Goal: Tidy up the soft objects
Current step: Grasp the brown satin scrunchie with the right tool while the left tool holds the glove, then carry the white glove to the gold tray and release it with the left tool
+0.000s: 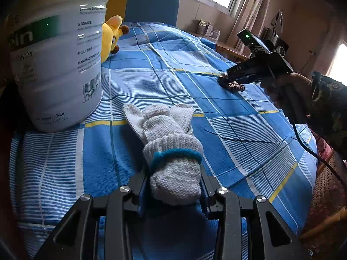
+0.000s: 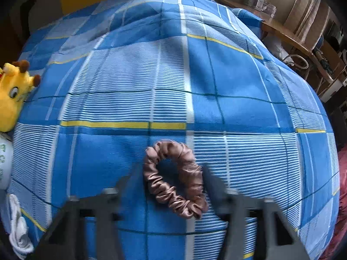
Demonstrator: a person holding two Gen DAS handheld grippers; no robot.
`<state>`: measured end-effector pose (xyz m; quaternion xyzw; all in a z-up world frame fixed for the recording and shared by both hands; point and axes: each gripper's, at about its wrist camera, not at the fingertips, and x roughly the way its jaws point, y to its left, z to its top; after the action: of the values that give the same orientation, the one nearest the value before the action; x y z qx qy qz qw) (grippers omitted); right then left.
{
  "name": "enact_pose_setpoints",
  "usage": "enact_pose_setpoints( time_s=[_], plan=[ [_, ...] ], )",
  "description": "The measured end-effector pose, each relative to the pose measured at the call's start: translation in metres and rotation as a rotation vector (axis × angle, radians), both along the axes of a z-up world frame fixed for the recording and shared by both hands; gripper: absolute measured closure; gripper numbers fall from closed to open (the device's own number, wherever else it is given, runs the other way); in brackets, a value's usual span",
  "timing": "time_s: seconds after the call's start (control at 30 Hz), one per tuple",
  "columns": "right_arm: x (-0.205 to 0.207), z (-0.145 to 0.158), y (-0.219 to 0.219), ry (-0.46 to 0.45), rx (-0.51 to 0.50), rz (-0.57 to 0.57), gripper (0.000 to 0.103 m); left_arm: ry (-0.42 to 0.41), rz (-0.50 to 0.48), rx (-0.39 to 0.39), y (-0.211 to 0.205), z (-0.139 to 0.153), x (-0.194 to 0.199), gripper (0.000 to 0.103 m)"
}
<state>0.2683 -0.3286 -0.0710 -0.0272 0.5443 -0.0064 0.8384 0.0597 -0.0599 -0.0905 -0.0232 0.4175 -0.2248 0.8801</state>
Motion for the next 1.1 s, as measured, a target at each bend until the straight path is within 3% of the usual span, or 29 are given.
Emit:
enact_pose_setpoints(
  time_s=[0.03,0.1,0.17,0.33,0.43,0.57,0.73,1.1],
  plan=[
    [-0.002,0.001,0.002,0.002,-0.006,0.002,0.083,-0.001,0.0,-0.001,-0.001,0.0,0.0,0.063],
    [-0.006,0.002,0.009,0.013,-0.038,0.001,0.088,-0.003,0.0,-0.001,-0.001,0.0,0.0,0.063],
    [-0.015,0.005,0.018,0.012,-0.054,-0.01,0.088,-0.005,0.0,0.0,0.0,0.0,0.001,0.063],
    [-0.052,0.012,0.047,0.027,0.121,-0.024,0.088,-0.011,-0.001,0.01,-0.001,-0.001,0.0,0.063],
    [-0.071,0.005,0.074,0.055,0.154,0.019,0.088,-0.016,-0.002,0.02,-0.002,0.0,-0.001,0.063],
    [-0.075,-0.009,0.093,0.071,0.1,0.048,0.087,-0.02,-0.001,0.027,-0.003,0.0,-0.002,0.063],
    [-0.077,-0.012,0.086,0.065,0.162,0.024,0.085,-0.03,0.001,0.047,-0.006,0.0,-0.003,0.065],
    [-0.08,-0.014,0.087,0.033,0.125,0.056,0.085,-0.009,0.053,0.084,0.001,0.014,-0.011,0.072]
  ],
)
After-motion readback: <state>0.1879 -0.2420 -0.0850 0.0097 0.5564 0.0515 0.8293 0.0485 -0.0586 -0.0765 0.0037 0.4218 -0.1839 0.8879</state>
